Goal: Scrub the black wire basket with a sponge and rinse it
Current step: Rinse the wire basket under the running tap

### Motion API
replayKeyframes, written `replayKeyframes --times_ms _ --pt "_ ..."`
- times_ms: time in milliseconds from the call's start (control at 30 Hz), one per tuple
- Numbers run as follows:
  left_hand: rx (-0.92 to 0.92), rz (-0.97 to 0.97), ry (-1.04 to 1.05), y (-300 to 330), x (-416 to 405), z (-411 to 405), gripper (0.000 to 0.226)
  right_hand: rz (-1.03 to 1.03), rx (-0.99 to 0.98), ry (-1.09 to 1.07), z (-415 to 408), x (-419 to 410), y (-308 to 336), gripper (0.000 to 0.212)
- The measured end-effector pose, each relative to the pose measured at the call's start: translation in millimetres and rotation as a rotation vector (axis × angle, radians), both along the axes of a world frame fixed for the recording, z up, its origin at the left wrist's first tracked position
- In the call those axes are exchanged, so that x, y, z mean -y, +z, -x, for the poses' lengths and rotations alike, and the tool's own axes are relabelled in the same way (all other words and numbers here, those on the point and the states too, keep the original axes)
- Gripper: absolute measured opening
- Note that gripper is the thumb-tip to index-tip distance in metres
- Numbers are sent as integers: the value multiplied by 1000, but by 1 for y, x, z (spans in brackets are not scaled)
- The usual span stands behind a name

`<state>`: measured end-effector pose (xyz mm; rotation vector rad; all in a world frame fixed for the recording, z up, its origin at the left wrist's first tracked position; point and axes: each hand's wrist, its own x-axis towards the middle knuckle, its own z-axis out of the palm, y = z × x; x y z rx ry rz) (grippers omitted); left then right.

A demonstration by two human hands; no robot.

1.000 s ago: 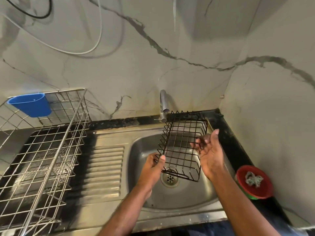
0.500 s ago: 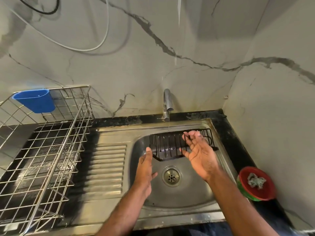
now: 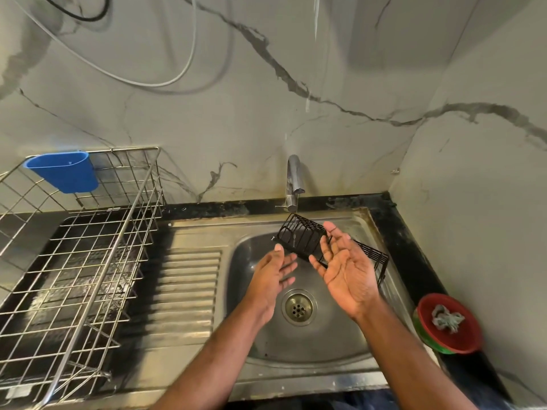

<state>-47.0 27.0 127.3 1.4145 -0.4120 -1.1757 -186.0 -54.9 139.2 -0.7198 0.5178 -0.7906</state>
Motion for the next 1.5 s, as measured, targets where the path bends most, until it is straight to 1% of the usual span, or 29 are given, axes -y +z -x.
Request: replayKeyframes --times_ms 100,167,233,333,400,500,633,833,967,1067,1133,1267,1300,1333,1367,1433,1500 --pt "-60 -17 -8 -3 15 -1 45 -23 22 1 -1 0 1 51" --pt "-111 -16 0 -3 23 -2 47 -49 24 0 -2 0 2 52" --pt "-150 -13 12 -2 30 -5 42 -74 32 -3 -2 0 2 53" --pt "-223 -13 40 1 41 -7 27 -109 38 -9 -2 -1 5 54" --pt "-264 -13 59 2 46 -8 21 -116 30 -13 -2 -2 8 54" --pt "-259 -24 83 3 52 -9 22 -131 29 -9 -1 -3 10 57" --pt "-199 -44 105 11 63 -7 23 -145 52 4 1 -4 15 60" --pt "-114 -55 40 22 82 -3 25 -153 69 -53 8 1 20 59" --pt "-103 -75 2 19 86 2 23 -81 -68 -112 18 5 26 50" --pt "-92 -102 14 13 86 0 21 -35 -176 -95 26 6 28 49" --pt "-66 -109 16 11 85 -1 21 78 -392 -98 25 7 26 50" --pt "-33 -105 39 13 84 -3 25 447 -977 -224 24 12 11 32" --pt "-32 -103 49 14 84 -5 26 529 -1084 -214 25 13 6 31" --pt "-38 -99 58 15 84 -7 26 567 -1151 -183 27 14 1 33" --pt "-47 -97 67 16 84 -9 26 553 -1176 -137 28 15 -3 37" --pt "-64 -97 80 19 85 -11 25 430 -1170 -13 29 14 -7 46" --pt "-79 -93 75 23 87 -14 24 287 -1094 80 27 11 -5 52"
